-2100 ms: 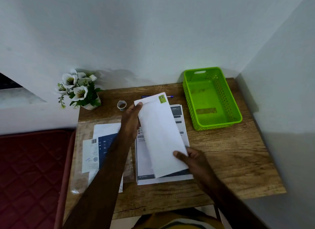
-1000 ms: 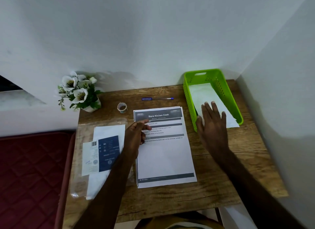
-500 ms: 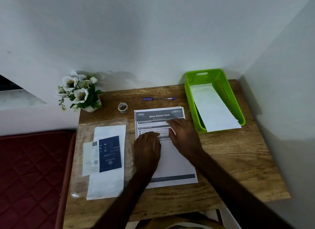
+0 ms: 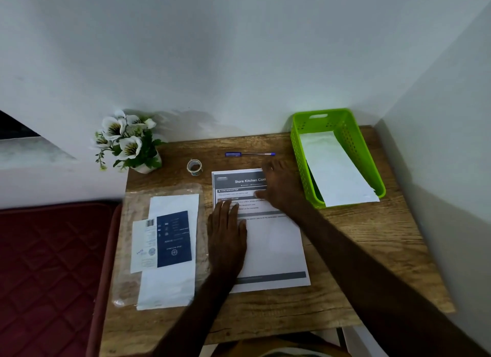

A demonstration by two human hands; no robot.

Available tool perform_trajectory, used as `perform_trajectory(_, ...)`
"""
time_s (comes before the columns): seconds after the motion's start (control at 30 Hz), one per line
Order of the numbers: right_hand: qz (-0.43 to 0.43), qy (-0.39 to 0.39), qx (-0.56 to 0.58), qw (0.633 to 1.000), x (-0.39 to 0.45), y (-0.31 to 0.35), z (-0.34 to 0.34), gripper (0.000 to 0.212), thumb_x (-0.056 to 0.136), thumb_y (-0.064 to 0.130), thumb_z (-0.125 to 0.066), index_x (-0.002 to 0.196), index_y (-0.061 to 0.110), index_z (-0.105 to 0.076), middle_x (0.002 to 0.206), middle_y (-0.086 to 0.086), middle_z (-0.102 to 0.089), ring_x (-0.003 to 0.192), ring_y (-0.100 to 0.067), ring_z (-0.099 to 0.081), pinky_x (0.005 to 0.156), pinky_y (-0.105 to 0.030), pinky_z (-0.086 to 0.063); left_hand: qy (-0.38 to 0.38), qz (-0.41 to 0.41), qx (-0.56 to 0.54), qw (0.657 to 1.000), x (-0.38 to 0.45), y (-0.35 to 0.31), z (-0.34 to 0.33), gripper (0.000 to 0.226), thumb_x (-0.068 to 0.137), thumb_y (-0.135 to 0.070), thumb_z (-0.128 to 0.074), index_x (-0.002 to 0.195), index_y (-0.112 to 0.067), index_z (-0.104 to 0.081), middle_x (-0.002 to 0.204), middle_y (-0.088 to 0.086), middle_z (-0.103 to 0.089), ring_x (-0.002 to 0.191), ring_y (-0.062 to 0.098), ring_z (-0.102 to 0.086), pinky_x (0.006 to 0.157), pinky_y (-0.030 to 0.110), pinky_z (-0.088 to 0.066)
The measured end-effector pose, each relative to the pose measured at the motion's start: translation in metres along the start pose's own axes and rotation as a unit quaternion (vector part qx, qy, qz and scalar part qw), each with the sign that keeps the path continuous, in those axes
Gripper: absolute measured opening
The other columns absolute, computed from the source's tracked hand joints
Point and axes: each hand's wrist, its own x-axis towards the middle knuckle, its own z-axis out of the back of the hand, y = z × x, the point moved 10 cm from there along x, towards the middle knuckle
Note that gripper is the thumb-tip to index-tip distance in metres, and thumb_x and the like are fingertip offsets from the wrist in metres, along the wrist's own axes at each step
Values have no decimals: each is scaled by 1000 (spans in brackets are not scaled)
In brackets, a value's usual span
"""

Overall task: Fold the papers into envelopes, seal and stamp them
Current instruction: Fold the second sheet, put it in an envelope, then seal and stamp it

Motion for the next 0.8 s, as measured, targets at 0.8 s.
perform_trajectory(0.8,-10,91,19,996,22,1,5,78,57,53,-92,121,21,-62,138,-14,-48,132,-32,-37,107,-44,-39,29,2,35,999,0,-1,-6,46,104,-35,-39,139,-10,-55,152,16,-49,145,35,-40,119,57,-33)
